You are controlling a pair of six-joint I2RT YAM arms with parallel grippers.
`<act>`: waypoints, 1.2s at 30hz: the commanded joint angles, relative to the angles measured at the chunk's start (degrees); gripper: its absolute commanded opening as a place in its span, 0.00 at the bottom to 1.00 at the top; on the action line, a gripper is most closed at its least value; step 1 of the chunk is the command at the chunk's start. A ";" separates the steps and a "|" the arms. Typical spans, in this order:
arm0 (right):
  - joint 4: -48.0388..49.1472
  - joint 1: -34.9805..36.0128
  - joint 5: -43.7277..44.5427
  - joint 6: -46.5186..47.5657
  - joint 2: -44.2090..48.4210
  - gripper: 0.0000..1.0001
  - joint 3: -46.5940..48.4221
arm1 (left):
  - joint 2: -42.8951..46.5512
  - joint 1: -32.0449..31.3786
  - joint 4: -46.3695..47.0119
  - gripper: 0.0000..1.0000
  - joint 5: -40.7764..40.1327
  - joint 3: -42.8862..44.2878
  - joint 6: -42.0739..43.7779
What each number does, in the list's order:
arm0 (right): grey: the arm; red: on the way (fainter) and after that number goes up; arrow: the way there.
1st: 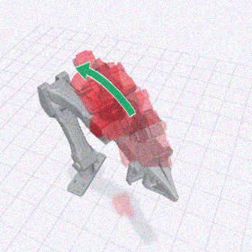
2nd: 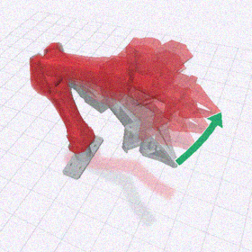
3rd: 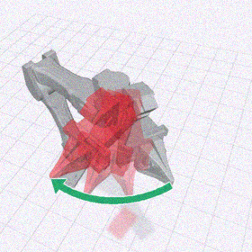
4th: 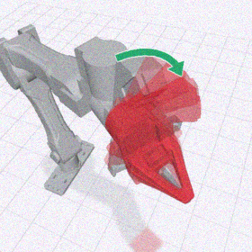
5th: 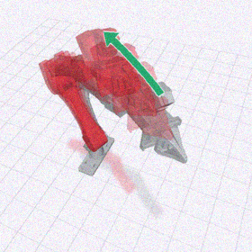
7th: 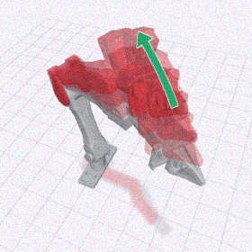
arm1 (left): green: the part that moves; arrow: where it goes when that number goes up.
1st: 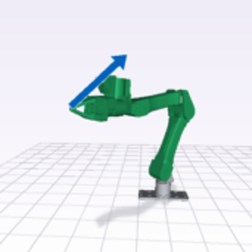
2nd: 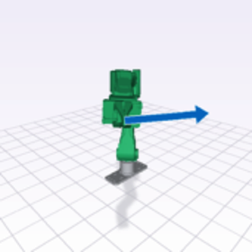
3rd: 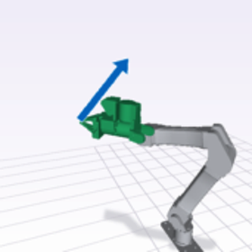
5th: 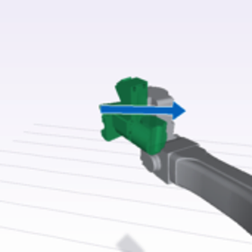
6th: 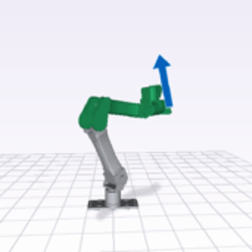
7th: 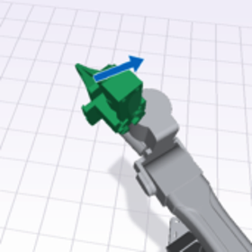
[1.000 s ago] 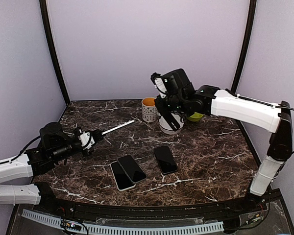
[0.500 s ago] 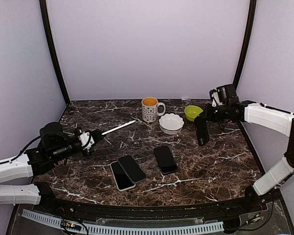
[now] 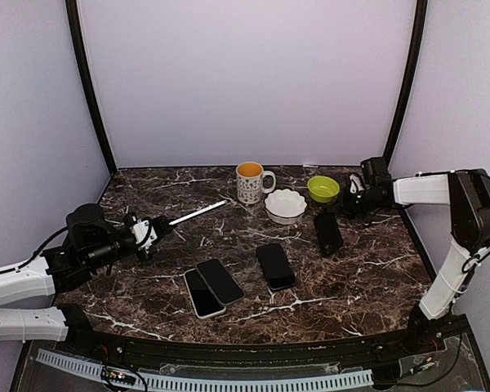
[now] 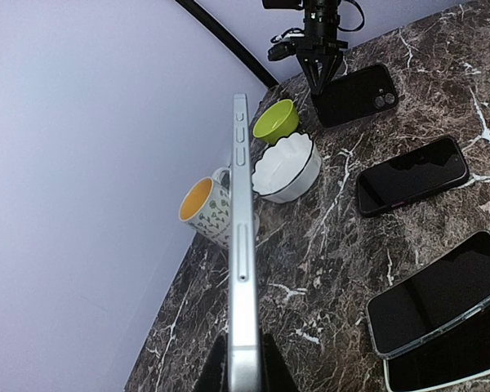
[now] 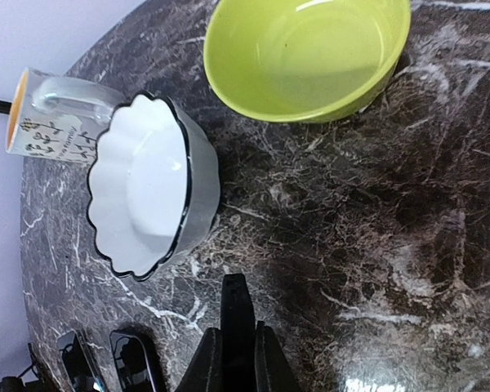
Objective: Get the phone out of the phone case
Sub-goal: Place the phone case at the center of the board, then place the phone at the center of the board.
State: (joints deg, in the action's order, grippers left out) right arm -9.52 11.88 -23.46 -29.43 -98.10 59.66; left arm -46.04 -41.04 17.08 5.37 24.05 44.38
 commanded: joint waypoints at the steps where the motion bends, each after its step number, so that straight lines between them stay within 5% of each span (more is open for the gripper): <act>1: 0.34 -0.44 -1.24 4.27 -3.05 0.01 2.94 | 1.40 0.17 4.32 0.00 0.90 1.46 -0.58; 20: -4.56 -0.72 16.85 13.90 -2.15 0.52 4.89 | -1.67 0.30 4.56 0.00 -2.54 1.69 -2.81; 25: -4.42 -0.72 20.80 15.22 1.57 0.71 4.91 | -4.40 0.39 1.99 0.00 -7.36 4.78 -9.46; 36: -4.42 -0.72 23.29 13.65 8.66 0.88 4.21 | -11.29 3.62 -4.54 0.00 -10.69 12.76 -34.05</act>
State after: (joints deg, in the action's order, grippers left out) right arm -14.92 11.55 -1.91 -15.03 -92.55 63.02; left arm -55.90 -39.62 12.91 -3.77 33.06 24.49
